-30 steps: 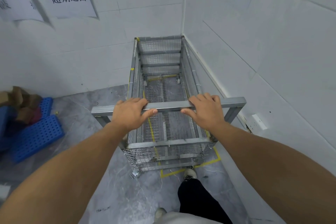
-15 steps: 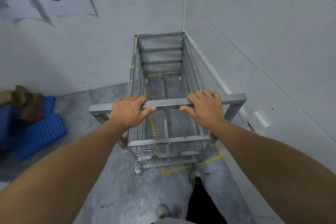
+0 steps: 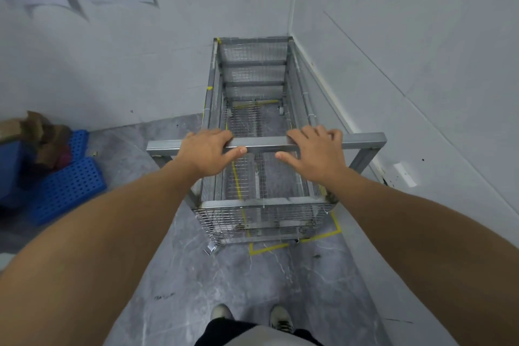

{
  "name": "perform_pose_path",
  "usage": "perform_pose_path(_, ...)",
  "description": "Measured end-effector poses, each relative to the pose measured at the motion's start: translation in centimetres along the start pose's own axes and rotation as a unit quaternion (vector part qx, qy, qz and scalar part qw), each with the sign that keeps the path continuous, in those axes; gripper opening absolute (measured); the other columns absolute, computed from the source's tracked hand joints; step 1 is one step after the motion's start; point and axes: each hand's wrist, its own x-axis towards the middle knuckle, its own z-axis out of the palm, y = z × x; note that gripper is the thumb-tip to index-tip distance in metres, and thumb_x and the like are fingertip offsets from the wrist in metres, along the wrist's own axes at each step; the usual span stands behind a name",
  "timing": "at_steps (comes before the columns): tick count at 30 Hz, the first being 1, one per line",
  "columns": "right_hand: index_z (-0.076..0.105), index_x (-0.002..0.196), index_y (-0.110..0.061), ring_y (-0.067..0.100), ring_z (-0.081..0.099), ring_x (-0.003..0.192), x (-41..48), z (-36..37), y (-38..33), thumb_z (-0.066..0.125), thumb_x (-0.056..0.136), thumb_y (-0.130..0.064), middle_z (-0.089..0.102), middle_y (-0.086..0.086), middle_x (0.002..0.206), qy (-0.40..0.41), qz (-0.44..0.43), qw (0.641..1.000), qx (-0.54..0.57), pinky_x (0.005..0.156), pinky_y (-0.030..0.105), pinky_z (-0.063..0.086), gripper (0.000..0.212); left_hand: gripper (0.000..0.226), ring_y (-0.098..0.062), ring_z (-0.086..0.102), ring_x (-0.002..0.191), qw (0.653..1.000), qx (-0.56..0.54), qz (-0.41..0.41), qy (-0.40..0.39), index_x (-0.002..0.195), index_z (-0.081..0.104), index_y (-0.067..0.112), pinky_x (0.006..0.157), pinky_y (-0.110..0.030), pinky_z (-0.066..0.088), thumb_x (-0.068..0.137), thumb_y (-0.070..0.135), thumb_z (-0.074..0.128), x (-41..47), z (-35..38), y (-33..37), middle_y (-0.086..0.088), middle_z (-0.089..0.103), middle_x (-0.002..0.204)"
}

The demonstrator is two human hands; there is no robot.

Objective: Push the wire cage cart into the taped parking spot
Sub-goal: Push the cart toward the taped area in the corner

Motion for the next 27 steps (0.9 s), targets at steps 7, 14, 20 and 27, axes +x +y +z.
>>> perform_pose_path(7, 0.049, 0.098, -0.035, 0.021, 0.048, 0.097, 1.1, 0.3, -3.4, 0.023, 0.089, -0.073, 0.057, -0.009, 0.099, 0.005, 0.016, 1.0, -0.003, 0.085, 0.047, 0.029, 0.047, 0.058, -0.021, 0.055, 0.095, 0.998, 0.006, 0.055, 0.015, 0.117, 0.053, 0.03, 0.082, -0.043, 0.04, 0.088, 0.072, 0.026, -1.6, -0.6, -3.1, 0.004, 0.059, 0.103)
perform_pose_path(14, 0.049, 0.093, -0.037, 0.019, 0.049, 0.094, 1.2, 0.9, -3.2, 0.02, 0.088, -0.076, 0.057, -0.013, 0.093, 0.036, 0.025, 0.999, 0.007, 0.082, 0.043, 0.023, 0.049, 0.054, -0.019, 0.055, 0.08, 0.999, 0.028, 0.038, 0.027, 0.098, 0.051, 0.031, 0.074, -0.039, 0.039, 0.088, 0.073, 0.019, -1.8, -0.5, -4.6, 0.008, 0.055, 0.088)
perform_pose_path(20, 0.051, 0.093, -0.035, 0.02, 0.049, 0.089, 1.2, 1.4, -3.1, 0.026, 0.09, -0.072, 0.057, -0.011, 0.088, 0.065, 0.016, 0.998, 0.015, 0.082, 0.045, 0.026, 0.045, 0.055, -0.013, 0.042, 0.07, 0.998, 0.042, 0.027, 0.037, 0.093, 0.048, 0.033, 0.064, -0.033, 0.031, 0.086, 0.076, 0.016, -1.7, -0.1, -4.8, 0.013, 0.049, 0.079)
perform_pose_path(27, 0.053, 0.094, -0.033, 0.021, 0.05, 0.088, 1.2, 1.6, -2.8, 0.029, 0.092, -0.071, 0.059, -0.01, 0.089, 0.072, -0.002, 0.997, -0.012, 0.081, 0.045, 0.029, 0.045, 0.065, -0.018, 0.046, 0.067, 0.998, 0.058, 0.014, 0.007, 0.086, 0.043, 0.029, 0.069, -0.037, 0.033, 0.078, 0.084, 0.009, -2.1, -0.9, -6.2, 0.007, 0.048, 0.075)
